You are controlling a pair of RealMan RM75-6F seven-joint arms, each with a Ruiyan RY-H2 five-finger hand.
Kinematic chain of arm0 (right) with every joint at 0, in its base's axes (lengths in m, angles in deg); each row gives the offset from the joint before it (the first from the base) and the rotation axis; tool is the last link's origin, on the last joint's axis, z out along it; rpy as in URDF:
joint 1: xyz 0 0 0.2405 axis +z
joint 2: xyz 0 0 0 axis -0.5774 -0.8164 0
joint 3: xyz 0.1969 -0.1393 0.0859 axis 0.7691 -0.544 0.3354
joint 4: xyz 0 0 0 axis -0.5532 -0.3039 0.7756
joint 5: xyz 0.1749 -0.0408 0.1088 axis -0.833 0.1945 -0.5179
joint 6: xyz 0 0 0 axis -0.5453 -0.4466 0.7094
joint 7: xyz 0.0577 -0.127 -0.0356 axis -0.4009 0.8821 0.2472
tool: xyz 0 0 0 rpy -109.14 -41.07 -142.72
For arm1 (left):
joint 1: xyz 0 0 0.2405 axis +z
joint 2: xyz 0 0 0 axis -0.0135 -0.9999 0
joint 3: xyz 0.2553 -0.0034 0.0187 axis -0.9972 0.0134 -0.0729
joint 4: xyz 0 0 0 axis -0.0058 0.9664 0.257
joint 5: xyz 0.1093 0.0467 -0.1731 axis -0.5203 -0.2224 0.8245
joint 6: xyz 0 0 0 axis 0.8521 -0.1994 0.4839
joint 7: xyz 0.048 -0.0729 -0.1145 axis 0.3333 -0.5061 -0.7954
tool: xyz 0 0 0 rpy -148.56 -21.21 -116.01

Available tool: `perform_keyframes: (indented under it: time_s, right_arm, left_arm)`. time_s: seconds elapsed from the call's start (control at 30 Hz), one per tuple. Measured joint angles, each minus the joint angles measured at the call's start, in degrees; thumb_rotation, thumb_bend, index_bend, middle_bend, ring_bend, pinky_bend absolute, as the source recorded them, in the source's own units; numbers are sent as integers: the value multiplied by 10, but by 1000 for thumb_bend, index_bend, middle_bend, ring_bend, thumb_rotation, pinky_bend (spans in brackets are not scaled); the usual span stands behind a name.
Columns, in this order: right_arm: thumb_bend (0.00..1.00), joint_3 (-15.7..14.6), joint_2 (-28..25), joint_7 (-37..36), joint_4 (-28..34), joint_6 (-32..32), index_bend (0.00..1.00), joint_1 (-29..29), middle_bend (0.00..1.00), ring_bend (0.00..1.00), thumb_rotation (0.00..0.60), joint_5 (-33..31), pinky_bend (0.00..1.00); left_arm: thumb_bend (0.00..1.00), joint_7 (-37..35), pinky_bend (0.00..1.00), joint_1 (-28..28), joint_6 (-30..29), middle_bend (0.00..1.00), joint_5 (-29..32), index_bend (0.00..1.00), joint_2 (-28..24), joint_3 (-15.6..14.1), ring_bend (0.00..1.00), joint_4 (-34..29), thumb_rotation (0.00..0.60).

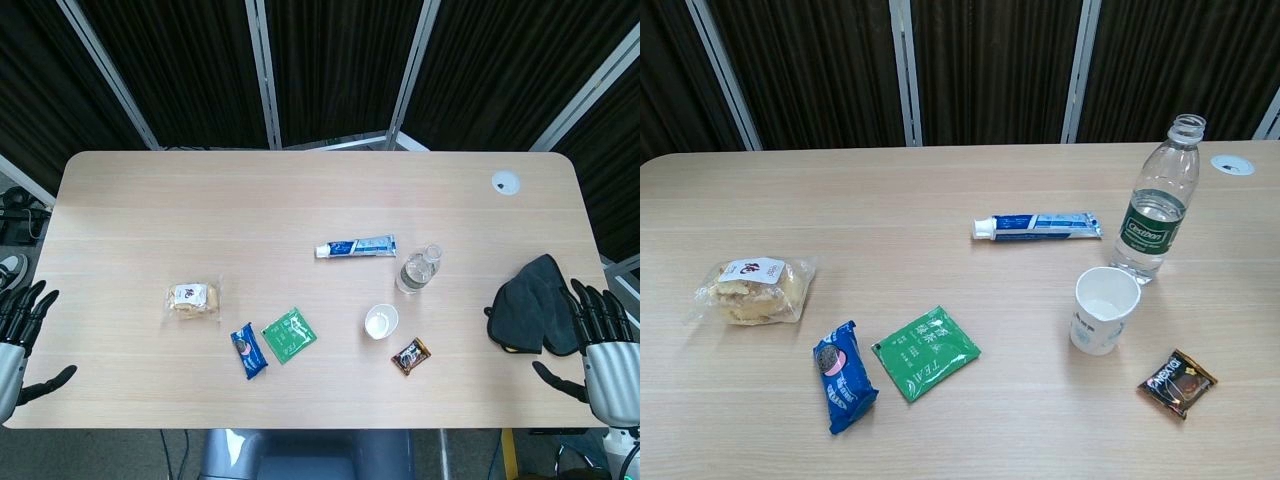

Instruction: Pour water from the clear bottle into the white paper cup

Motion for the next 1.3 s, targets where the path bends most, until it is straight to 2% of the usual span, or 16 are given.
perform_keyframes:
  time_s: [0.27,0.43,0.57,0.67,0.87,1.0,1.1,1.3]
  right_arm:
    - [0,0,2,-2,-5,15,0,4,0,0,600,-10,0]
    - [0,5,0,-39,-17,69,0,25,0,0,600,-43,0]
    - [0,15,1,-106,-49,131,0,55,0,0,600,-72,0]
    - [0,22,8,-177,-94,179,0,81,0,0,600,-87,0]
    - [0,24,37,-373,-206,283,0,143,0,0,600,-88,0]
    - [0,17,75,-503,-311,352,0,200,0,0,600,-68,0]
    - [0,9,113,-560,-372,389,0,244,0,0,600,-50,0]
    - [0,-1,188,-600,-438,438,0,302,0,0,600,-36,0]
  left_arm:
    - [0,2,0,1,0,0,-1,0,0,-1,0,0,600]
    - [0,3,0,-3,5,0,-2,0,2,1,0,-1,600]
    - [0,9,0,-8,14,0,6,0,5,5,0,-2,600]
    - [0,16,0,-13,25,0,14,0,8,7,0,-5,600]
    - [0,42,0,-23,44,0,31,0,16,14,0,-13,600]
    - [0,67,0,-28,55,0,43,0,27,17,0,-16,600]
    - [0,80,0,-31,62,0,56,0,34,21,0,-15,600]
    - [0,95,0,-39,76,0,88,0,45,33,0,-7,600]
